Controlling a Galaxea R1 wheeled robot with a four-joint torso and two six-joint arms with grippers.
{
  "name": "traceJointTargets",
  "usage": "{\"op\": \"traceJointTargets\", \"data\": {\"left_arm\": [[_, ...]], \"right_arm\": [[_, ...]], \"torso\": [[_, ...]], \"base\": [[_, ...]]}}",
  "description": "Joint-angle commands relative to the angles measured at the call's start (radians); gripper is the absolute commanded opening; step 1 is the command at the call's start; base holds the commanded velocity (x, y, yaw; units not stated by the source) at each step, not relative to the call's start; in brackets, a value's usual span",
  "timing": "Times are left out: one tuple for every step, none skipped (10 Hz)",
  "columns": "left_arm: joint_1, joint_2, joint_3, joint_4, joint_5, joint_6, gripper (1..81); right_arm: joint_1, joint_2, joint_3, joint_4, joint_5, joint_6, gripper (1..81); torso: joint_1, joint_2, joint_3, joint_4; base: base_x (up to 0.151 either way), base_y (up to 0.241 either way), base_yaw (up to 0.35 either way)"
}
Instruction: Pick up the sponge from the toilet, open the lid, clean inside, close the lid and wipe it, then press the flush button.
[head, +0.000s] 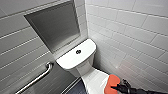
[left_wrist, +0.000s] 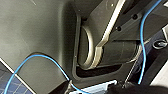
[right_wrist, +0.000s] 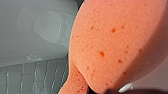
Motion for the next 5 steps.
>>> {"op": "traceJointTargets", "data": {"left_arm": [[0.013, -0.013, 0.007, -0.005, 0.072, 0.004, 81.1], [0.014, -0.014, 0.007, -0.005, 0.072, 0.004, 81.1], [0.014, -0.014, 0.007, -0.005, 0.072, 0.004, 81.1], [0.014, -0.014, 0.007, -0.007, 0.072, 0.004, 81.1], [0.014, -0.014, 0.007, -0.007, 0.072, 0.004, 81.1]], "right_arm": [[0.172, 0.282, -0.306, -0.014, -0.238, 0.005, 1.0], [0.190, 0.375, -0.400, -0.022, -0.266, 0.003, 1.0], [0.207, 0.442, -0.461, -0.039, -0.287, 0.004, 1.0], [0.224, 0.519, -0.534, -0.048, -0.315, 0.004, 1.0], [0.239, 0.577, -0.591, -0.060, -0.333, 0.004, 1.0]], "torso": [[0.000, 0.000, 0.000, 0.000], [0.000, 0.000, 0.000, 0.000], [0.000, 0.000, 0.000, 0.000], [0.000, 0.000, 0.000, 0.000], [0.000, 0.000, 0.000, 0.000]], "base": [[0.000, 0.000, 0.000], [0.000, 0.000, 0.000], [0.000, 0.000, 0.000], [0.000, 0.000, 0.000], [0.000, 0.000, 0.000]]}}
